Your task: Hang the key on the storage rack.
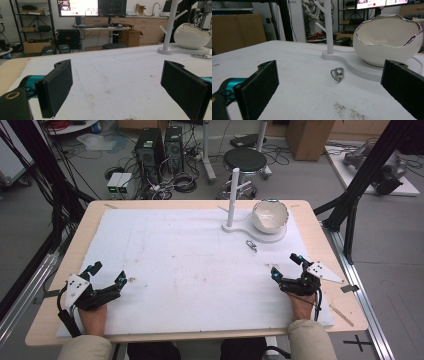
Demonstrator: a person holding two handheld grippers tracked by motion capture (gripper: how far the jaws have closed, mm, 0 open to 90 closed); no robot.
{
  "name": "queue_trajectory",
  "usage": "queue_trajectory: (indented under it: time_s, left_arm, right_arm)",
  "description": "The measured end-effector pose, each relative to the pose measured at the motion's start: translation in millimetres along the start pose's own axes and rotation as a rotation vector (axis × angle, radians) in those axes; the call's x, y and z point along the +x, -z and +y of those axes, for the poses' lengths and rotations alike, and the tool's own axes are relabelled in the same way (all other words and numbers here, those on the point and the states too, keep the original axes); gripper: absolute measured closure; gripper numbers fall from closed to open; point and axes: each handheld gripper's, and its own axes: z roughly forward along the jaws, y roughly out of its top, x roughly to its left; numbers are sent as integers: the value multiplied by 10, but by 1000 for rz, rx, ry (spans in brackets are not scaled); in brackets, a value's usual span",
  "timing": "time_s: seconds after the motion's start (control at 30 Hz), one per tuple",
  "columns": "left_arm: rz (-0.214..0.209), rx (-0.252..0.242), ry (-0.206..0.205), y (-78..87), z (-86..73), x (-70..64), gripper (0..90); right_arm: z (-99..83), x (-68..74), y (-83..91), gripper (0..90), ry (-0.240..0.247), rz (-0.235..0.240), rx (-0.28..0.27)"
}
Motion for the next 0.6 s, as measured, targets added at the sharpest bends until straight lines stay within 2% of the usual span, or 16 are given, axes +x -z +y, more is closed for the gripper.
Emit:
queue_trajectory:
  time_s: [0.13,0.3,0.47,0.6]
  left_arm:
    - [-2,8,-6,-7,2,-2,109]
    - [-5,9,-9,-3,3,-3,109]
    - [-6,11,-10,-4,4,-4,109]
    - [-5,9,-7,-6,3,-4,109]
  right_arm:
    - [0,3,5,6,-10,-6,3]
    - [1,5,-1,6,4,-11,0]
    - [2,6,-1,5,-13,-14,5]
    - [7,14,-21,6,11,-24,14]
